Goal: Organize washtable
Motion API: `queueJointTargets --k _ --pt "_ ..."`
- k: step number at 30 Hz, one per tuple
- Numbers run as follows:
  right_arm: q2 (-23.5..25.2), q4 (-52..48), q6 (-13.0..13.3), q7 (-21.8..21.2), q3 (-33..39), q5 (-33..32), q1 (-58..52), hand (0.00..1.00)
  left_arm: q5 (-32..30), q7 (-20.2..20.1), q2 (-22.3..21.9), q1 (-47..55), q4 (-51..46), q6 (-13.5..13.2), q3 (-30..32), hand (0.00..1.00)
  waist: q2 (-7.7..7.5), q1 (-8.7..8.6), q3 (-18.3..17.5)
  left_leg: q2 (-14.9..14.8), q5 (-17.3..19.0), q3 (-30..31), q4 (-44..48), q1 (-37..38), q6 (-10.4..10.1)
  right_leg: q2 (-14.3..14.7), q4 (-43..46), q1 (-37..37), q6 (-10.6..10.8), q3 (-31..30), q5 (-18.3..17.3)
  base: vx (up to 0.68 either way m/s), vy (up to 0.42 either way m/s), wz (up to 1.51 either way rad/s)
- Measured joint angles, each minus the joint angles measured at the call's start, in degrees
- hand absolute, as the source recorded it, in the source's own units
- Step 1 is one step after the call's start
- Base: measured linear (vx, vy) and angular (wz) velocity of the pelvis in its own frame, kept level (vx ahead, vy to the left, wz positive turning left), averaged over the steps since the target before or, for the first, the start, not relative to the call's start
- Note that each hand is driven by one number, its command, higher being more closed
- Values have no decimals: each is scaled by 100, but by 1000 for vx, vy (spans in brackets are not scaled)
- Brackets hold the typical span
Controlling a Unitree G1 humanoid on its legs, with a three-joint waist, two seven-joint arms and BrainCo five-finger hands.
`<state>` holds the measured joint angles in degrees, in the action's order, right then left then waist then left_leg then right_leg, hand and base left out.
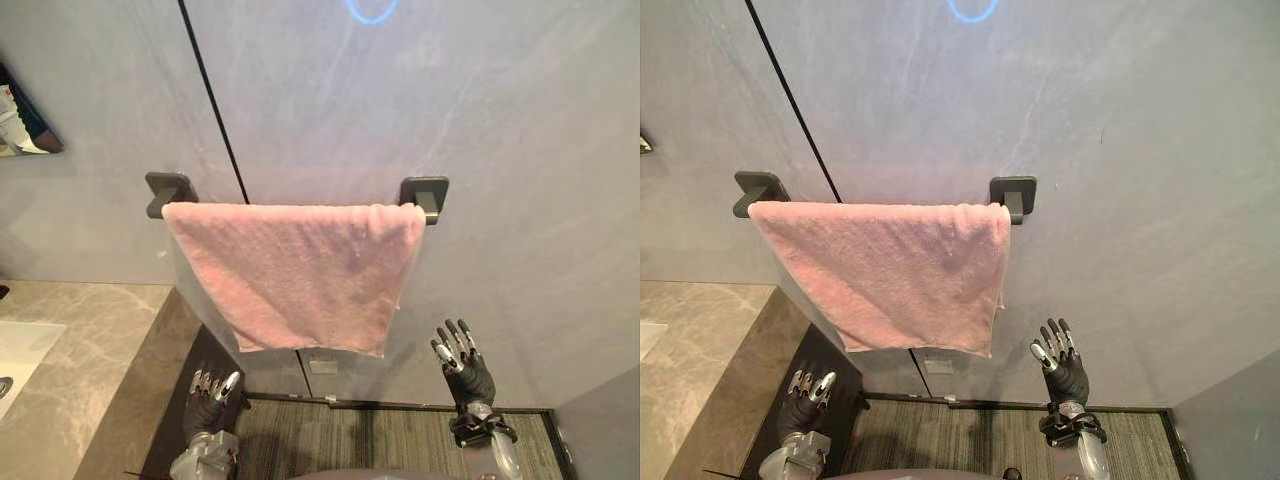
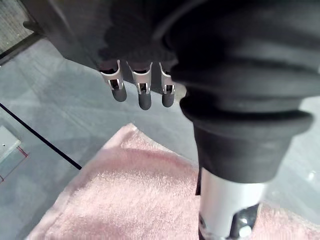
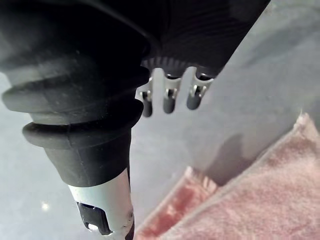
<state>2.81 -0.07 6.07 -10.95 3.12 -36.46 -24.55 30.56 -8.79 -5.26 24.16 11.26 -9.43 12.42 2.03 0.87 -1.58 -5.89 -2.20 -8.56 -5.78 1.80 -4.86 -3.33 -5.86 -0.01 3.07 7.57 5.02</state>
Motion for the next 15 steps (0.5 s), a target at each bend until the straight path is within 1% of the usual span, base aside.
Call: queueJointTargets --k 4,9,10,11,12,13,14,15 --pt "12 70 2 97 -206 18 0 0 -24 -1 17 3 0 1 -369 0 7 -4 63 2 2 13 0 -6 3 -1 13 -1 38 9 -5 0 0 0" --pt "-52 326 11 136 -419 141 93 0 7 12 59 -30 0 2 -744 0 -35 -7 283 0 4 -43 1 -21 4 5 18 -56 41 -54 -8 -3 -4 -7" --pt "-83 461 10 213 -498 177 203 0 22 24 117 -63 0 0 -835 0 -54 5 302 -5 5 -97 3 -125 4 3 143 -244 45 -114 -55 -12 3 -17" --pt "-139 557 12 239 -556 178 379 0 24 37 140 -154 1 1 -959 0 -1 -10 373 -10 3 -103 27 -218 7 -5 503 -514 110 -207 -189 -6 9 -15" --pt "-169 578 12 254 -578 175 467 0 23 52 161 -235 0 -1 -996 0 12 -15 456 -10 -3 -89 32 -236 14 -12 755 -641 166 -255 -287 -10 9 -4" --pt "-213 596 12 264 -597 175 569 0 21 83 212 -390 4 2 -1092 0 8 -9 555 -10 -59 -35 30 -312 92 -35 1140 -874 305 -327 -379 -22 20 23" --pt "-216 672 27 301 -586 175 663 0 16 151 286 -585 15 2 -1200 0 20 -33 590 -34 -107 86 82 -473 139 -16 1445 -1063 379 -634 -444 15 21 62" --pt "-235 792 38 343 -585 174 734 0 9 168 334 -867 9 -12 -1222 0 -4 -57 684 -46 -207 294 103 -527 113 -31 2287 -1228 314 -1012 -928 46 12 91"
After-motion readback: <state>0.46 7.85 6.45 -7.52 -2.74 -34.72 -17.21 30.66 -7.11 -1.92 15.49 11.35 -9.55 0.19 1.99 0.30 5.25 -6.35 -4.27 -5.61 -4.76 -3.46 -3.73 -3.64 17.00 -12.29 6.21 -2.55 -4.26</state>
